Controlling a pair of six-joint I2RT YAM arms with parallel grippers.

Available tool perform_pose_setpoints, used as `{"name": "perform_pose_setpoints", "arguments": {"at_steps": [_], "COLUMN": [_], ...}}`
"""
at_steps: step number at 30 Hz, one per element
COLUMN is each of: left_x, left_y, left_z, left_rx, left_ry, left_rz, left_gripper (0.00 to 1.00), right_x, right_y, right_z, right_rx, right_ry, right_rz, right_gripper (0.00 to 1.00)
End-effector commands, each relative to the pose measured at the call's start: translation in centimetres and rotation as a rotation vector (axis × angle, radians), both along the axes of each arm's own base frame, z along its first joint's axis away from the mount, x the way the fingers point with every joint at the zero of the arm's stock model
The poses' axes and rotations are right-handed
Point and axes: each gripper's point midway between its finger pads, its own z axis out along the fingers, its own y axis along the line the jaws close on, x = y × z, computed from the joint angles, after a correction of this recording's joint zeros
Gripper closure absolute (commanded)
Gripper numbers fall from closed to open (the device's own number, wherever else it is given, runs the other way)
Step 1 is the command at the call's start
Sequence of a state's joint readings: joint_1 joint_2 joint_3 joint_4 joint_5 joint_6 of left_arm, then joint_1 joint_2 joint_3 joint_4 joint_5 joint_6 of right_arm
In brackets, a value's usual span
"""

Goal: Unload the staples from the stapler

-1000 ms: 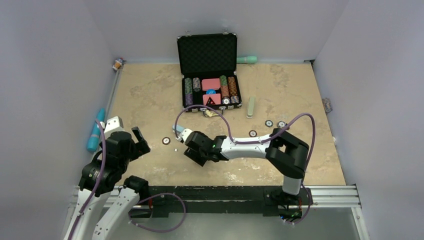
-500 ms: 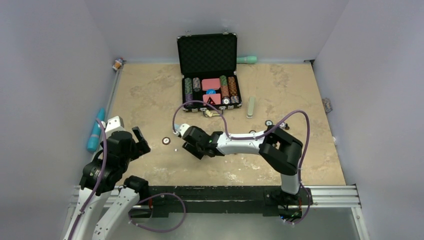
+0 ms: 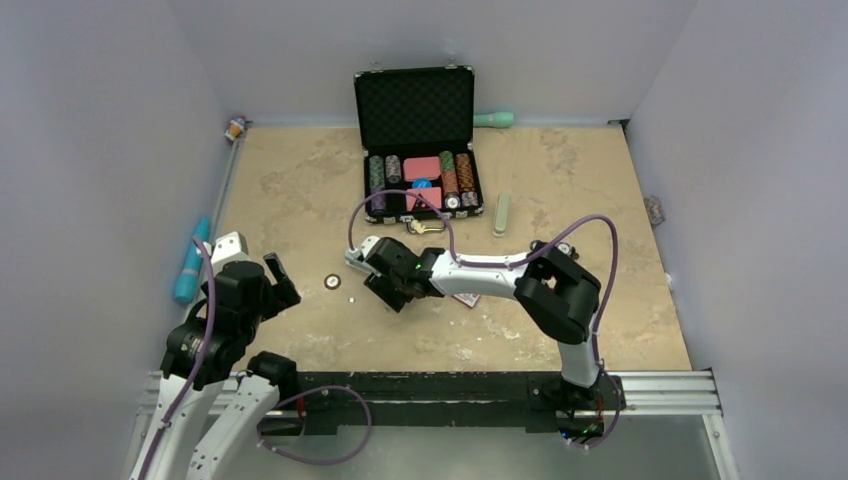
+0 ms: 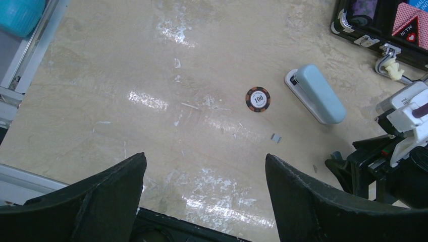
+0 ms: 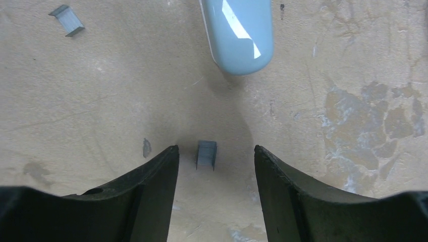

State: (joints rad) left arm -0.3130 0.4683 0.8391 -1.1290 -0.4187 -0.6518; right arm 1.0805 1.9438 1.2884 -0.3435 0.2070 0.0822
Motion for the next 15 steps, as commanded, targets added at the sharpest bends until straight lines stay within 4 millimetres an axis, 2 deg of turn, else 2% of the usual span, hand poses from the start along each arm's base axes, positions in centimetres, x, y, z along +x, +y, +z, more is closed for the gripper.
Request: {"name": "perform_pose_setpoints", "arguments": {"at_steps": [1, 9, 15], "left_x": [0.6, 0.6, 0.6], "left_y": [0.0, 0.0, 0.1], "left_z": [0.4, 0.5, 0.5], "left_rx": [0.006, 0.003, 0.004], "left_ry": [-0.023, -0.027, -0.027], "left_rz": [-0.004, -0.002, 0.0], "left_gripper": [0.1, 0.1, 0.11], "right_x": [-0.1, -0.5, -1.8], "right_y": [0.5, -0.3, -0.1], "right_z": [0.7, 0.9, 0.2], "right_rx": [0.034, 0.029, 0.051], "right_ry": [0.107, 0.156, 0.216], "right_rz": [-0.05, -0.041, -0.018], "right_gripper": [0.4, 0.43, 0.49]}}
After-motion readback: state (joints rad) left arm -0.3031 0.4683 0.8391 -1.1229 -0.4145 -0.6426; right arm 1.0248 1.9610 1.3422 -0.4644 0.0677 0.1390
